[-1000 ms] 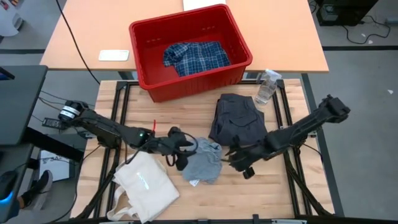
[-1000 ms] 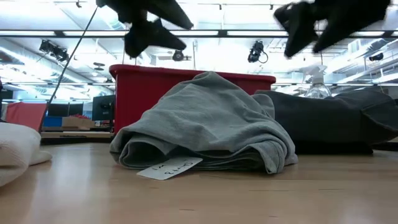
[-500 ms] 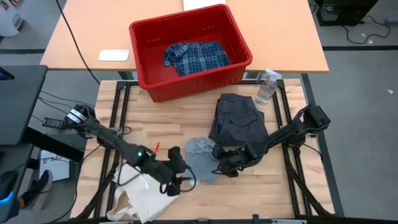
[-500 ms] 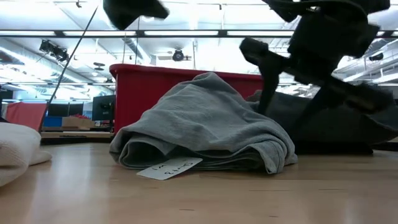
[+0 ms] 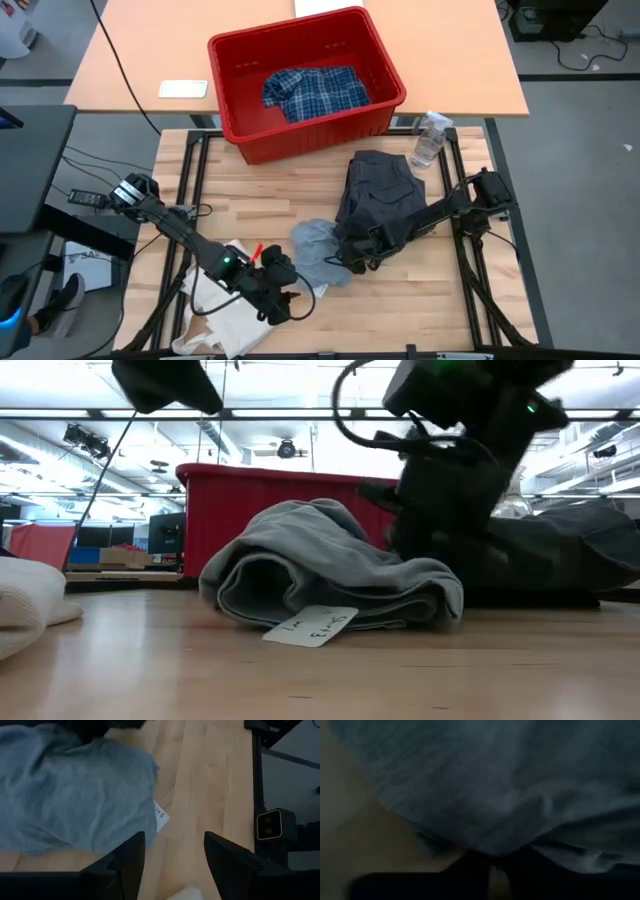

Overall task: Fold Laundry from Bin
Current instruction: Fold the gray shirt

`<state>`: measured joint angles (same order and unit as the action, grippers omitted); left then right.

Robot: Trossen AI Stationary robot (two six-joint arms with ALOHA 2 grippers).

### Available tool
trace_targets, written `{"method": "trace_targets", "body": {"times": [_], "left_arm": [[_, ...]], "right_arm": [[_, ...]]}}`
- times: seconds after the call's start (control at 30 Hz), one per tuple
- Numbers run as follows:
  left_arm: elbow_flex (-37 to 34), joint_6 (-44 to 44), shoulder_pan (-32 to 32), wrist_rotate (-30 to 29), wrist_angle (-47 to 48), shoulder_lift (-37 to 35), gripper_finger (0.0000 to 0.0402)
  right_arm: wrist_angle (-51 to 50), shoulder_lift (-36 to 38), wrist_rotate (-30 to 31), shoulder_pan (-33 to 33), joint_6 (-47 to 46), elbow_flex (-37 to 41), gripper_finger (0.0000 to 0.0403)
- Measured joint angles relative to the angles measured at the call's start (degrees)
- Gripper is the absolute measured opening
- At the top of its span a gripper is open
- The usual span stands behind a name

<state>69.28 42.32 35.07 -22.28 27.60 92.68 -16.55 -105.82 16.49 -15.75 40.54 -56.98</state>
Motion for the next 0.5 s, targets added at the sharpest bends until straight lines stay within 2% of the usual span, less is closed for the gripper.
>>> {"method": "trace_targets", "body": {"times": [0.07, 0.2, 0.33, 0.4, 0.5], "left_arm": [[-0.03, 0.83, 0.12, 0.02, 0.10, 0.00, 0.0208], [-0.03, 0.54, 0.13, 0.00, 0.67, 0.00, 0.0208], [-0.03, -1.41, 0.13, -0.75, 0.03, -0.04, 0.0208], [-0.06, -1.43, -0.10, -2.43, -0.14, -0.04, 0.0208], [-0.09, -2.21, -0.71, -8.22, -2.93, 0.07, 0.0208]], "right_arm": [[-5.67, 0.98, -5.75, 0.96, -6.15, -2.64, 0.0017], [-17.17, 2.42, -14.95, 4.11, -26.97, -11.55, 0.0011], [-28.82, 2.82, -32.50, 9.22, -45.75, -20.87, 0.0008], [-30.37, 2.82, -39.16, 11.09, -51.43, -23.59, 0.0008], [-29.04, 2.82, -39.91, 12.54, -55.64, -25.64, 0.0007]]}}
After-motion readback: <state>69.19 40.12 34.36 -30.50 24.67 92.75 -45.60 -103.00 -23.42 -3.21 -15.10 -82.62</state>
